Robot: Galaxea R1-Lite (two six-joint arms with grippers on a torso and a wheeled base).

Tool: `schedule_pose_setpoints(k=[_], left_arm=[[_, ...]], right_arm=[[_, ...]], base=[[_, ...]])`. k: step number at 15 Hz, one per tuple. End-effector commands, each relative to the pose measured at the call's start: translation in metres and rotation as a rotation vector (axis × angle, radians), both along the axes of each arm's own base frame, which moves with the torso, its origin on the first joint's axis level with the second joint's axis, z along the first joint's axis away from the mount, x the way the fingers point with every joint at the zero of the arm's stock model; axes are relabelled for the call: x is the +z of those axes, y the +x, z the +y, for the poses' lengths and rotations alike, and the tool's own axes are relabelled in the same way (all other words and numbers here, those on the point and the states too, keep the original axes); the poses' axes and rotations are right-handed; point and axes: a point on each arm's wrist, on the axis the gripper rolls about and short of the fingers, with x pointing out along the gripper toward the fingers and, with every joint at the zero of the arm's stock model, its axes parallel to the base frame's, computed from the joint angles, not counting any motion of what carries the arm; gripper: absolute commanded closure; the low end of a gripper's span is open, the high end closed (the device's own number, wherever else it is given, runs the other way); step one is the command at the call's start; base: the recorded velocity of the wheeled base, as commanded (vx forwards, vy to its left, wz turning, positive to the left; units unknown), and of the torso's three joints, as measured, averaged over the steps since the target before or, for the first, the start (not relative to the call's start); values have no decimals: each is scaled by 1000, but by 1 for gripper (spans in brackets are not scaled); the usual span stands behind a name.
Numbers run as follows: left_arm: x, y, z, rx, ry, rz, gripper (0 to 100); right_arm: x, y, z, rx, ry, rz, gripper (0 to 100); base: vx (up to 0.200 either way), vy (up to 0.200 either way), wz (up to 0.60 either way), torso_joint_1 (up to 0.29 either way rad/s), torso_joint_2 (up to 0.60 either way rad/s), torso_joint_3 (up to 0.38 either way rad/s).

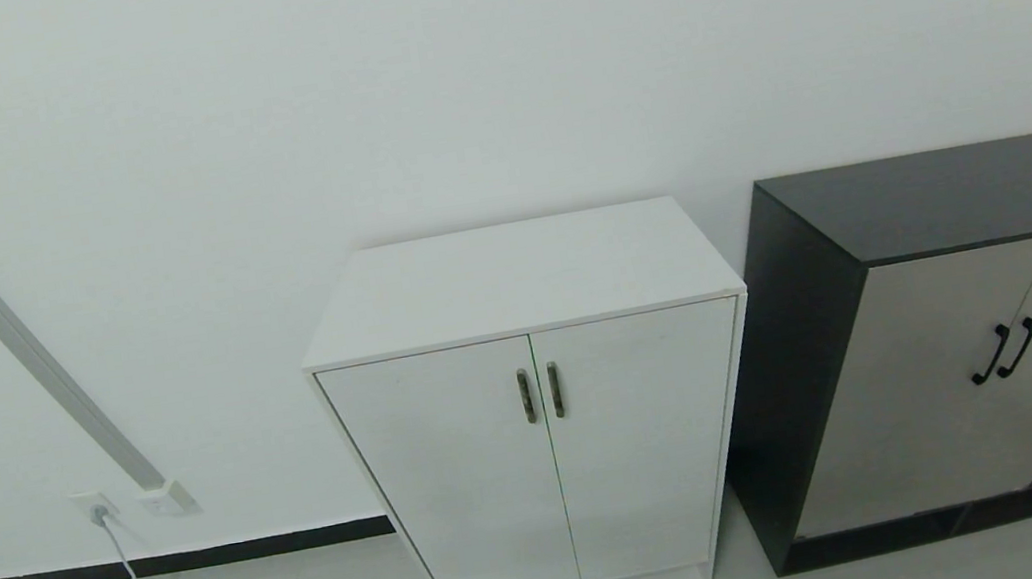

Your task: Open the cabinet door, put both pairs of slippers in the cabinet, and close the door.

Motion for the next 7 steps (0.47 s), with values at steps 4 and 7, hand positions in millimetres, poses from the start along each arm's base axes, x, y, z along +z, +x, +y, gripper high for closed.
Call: schedule_pose_setpoints(k=[4,7], left_arm=[[0,0,0,0,3,0,100],[0,0,0,0,3,0,100]], right_arm=[[0,0,0,1,0,-5,100],[0,0,0,0,-1,-5,100]], base=[[0,0,0,0,0,0],[0,0,0,0,0,0]])
